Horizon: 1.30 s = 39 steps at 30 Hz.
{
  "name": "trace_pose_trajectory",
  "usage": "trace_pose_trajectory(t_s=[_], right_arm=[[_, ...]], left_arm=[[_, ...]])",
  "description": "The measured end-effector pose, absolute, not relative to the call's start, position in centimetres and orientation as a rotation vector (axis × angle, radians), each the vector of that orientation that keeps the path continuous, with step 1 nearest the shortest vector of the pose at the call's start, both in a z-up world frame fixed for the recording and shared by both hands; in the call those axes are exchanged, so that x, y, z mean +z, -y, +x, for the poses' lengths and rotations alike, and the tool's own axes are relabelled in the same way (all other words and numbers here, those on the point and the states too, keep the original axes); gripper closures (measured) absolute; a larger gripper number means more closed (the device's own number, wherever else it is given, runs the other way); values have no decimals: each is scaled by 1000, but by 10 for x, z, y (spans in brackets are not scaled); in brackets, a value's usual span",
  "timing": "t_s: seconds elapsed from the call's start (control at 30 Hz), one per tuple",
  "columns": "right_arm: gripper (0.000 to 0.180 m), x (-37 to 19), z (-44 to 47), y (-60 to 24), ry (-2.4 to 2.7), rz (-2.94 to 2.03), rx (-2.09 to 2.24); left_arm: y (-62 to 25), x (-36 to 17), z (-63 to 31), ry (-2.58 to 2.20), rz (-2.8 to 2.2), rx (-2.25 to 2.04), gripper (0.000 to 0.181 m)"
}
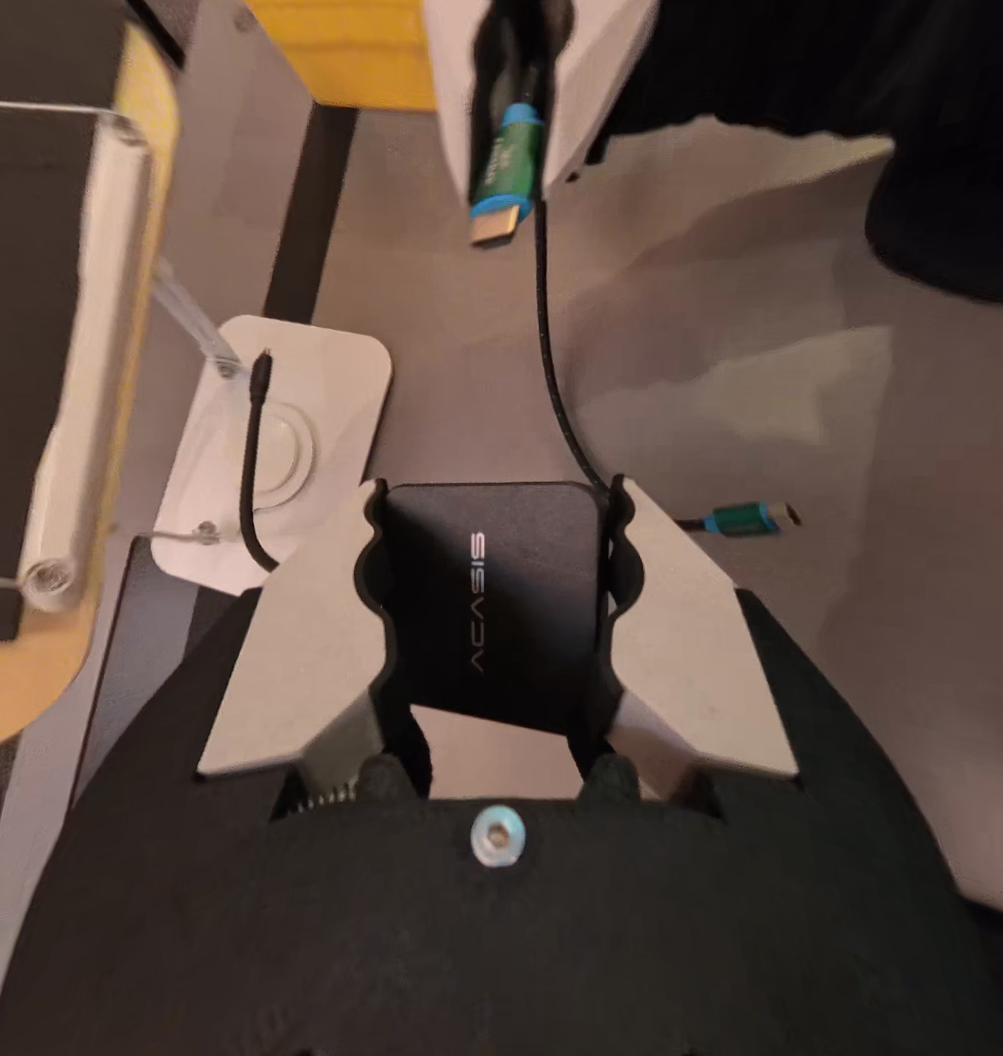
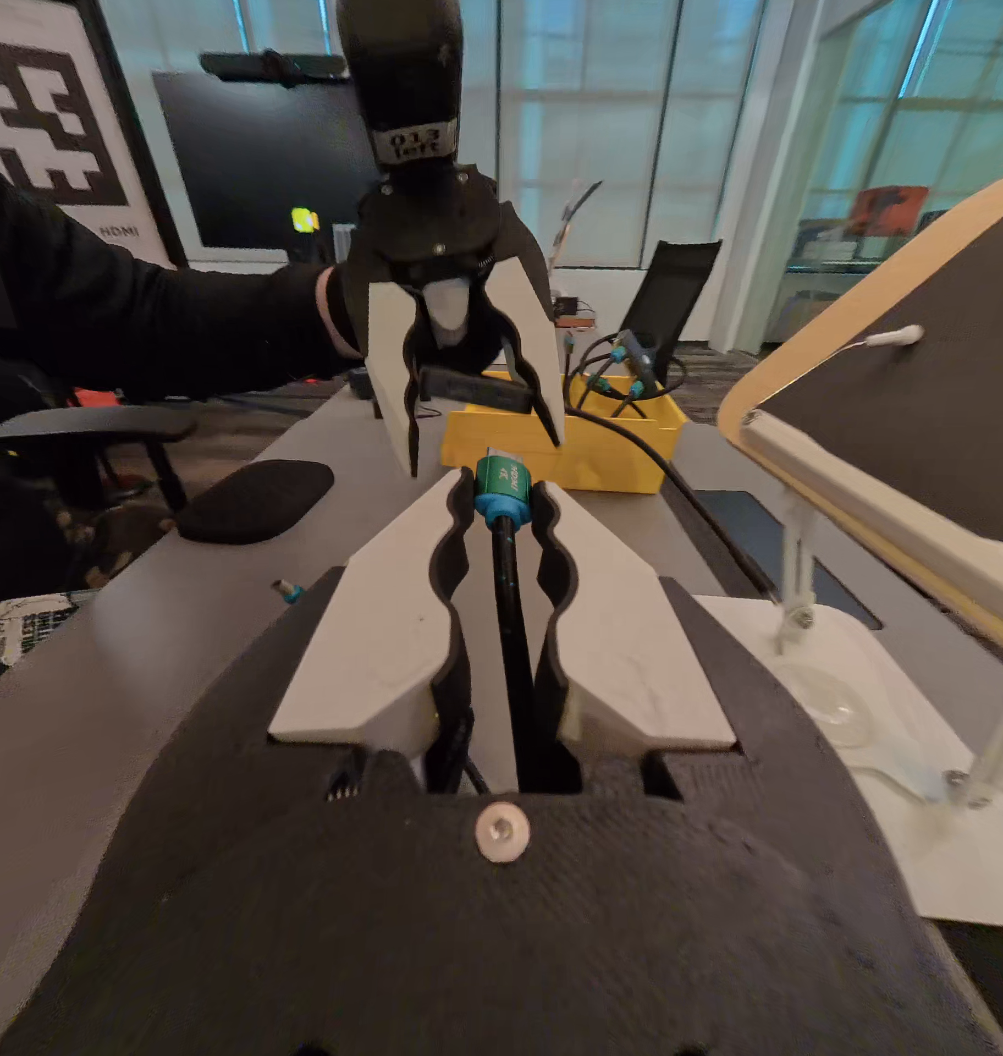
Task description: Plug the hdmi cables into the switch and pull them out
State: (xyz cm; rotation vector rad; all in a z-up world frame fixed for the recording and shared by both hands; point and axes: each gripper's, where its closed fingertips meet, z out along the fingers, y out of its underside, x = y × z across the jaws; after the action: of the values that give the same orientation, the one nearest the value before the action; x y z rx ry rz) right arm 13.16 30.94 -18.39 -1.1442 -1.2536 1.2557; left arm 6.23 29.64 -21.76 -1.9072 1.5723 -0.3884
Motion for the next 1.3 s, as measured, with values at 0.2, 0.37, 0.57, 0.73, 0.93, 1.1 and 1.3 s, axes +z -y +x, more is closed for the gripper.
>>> trace_pose_trajectory(t_s=[0.2, 0.37, 0.57, 0.73, 0.93, 1.1, 1.3], right_arm=[[161, -182, 112, -294, 1331, -1153, 1214], [161, -156, 133, -301, 1292, -1155, 1135], [161, -99, 210, -326, 1100, -1164, 957], [161, -62, 302, -341, 905, -1176, 755], [161, -68, 405, -365, 672, -1302, 528], [161, -104, 448, -387, 546, -1438, 517], [161, -181, 443, -413, 559, -1724, 610]], left_arm=[[-304, -208, 50, -1505, -1917, -343, 105], [-303, -223, 51, -1484, -1911, -349, 105], [-309, -242, 54, -1458, -1923, -373, 105], [-310, -249, 58, -1461, -1921, -385, 105], [-307, -259, 62, -1478, -1938, -383, 105], [-305, -259, 64, -1475, -1943, -387, 105], [-302, -263, 65, -1481, -1958, -393, 105]])
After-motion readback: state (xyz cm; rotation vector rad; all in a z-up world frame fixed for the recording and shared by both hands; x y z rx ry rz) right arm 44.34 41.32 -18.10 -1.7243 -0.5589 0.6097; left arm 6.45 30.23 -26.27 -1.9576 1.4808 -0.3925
